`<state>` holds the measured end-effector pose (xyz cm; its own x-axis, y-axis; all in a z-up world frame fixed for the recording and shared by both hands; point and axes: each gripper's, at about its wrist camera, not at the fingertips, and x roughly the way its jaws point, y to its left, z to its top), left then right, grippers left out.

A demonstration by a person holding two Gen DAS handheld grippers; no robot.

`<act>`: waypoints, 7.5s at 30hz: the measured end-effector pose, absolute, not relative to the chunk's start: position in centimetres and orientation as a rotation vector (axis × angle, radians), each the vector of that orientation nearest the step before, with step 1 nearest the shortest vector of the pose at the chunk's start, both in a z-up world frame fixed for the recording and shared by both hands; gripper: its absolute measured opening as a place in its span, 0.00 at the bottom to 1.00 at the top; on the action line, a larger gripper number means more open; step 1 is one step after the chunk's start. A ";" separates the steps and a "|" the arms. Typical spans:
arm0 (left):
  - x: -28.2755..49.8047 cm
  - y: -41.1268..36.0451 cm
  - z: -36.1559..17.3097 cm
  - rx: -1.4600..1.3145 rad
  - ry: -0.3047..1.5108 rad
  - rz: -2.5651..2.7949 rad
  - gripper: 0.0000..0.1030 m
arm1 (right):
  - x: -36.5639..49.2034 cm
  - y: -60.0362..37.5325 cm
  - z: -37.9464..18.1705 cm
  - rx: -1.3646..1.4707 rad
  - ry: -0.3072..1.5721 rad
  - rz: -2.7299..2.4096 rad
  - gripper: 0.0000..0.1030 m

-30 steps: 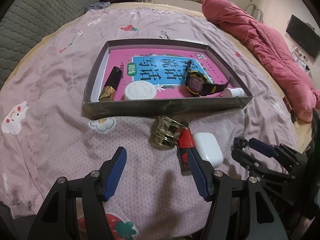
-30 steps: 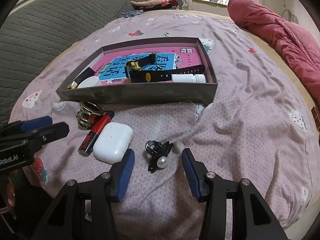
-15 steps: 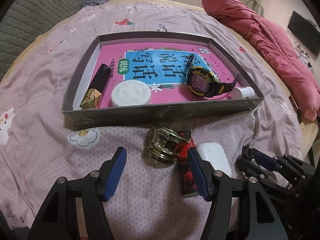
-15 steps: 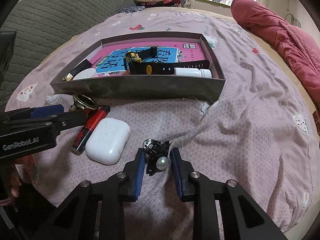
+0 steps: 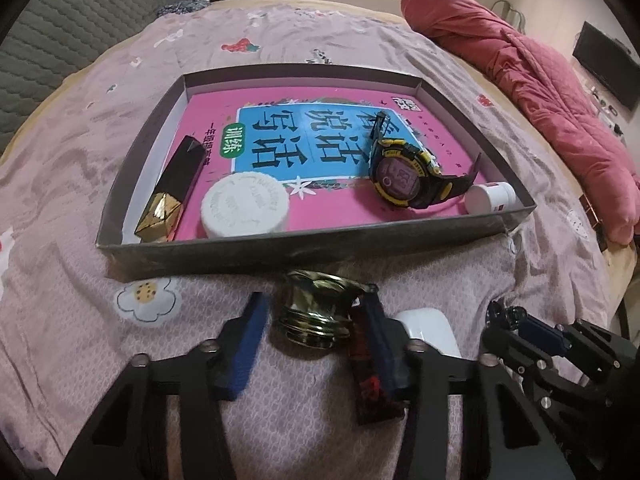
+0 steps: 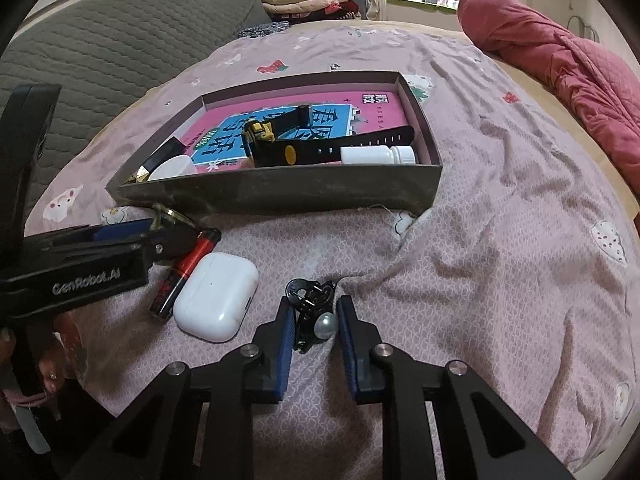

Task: Organize rigid objects
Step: 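Close left gripper on gold metal cup while right gripper grasps black pearl earring, then lift gold cup with left gripper while right gripper lifts earring toward tray, then lower gold cup over pink book while right gripper lowers earring into tray, then set gold cup beside white jar and open left gripper while right gripper releases earring, then withdraw both open grippers from the tray toward red lighter and white earbud case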

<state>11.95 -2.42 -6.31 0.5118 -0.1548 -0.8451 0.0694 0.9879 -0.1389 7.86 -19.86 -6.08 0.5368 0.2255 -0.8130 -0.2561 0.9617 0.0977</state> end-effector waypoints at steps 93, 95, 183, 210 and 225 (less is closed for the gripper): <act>15.5 3.8 -0.5 -0.158 0.835 -0.058 0.37 | 14.6 -19.7 -0.8 0.017 0.707 0.304 0.20; 15.9 3.7 -0.7 -0.160 0.833 -0.058 0.37 | 14.7 -19.6 -1.0 0.014 0.709 0.310 0.20; 16.4 4.0 -2.6 -0.108 0.888 0.039 0.44 | 15.8 -20.4 -2.9 0.088 0.805 0.357 0.20; 14.1 2.7 0.4 -0.090 0.854 0.028 0.59 | 14.2 -19.7 -1.8 -0.040 0.736 0.326 0.36; 11.6 1.4 1.9 -0.077 0.847 -0.012 0.61 | 11.7 -18.9 -1.1 -0.103 0.702 0.362 0.45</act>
<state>11.58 1.37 1.85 0.6626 -0.0412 -0.7478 -0.0205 0.9971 -0.0732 11.74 -18.91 -1.13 0.7041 0.2903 -0.6480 -0.3587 0.9330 0.0282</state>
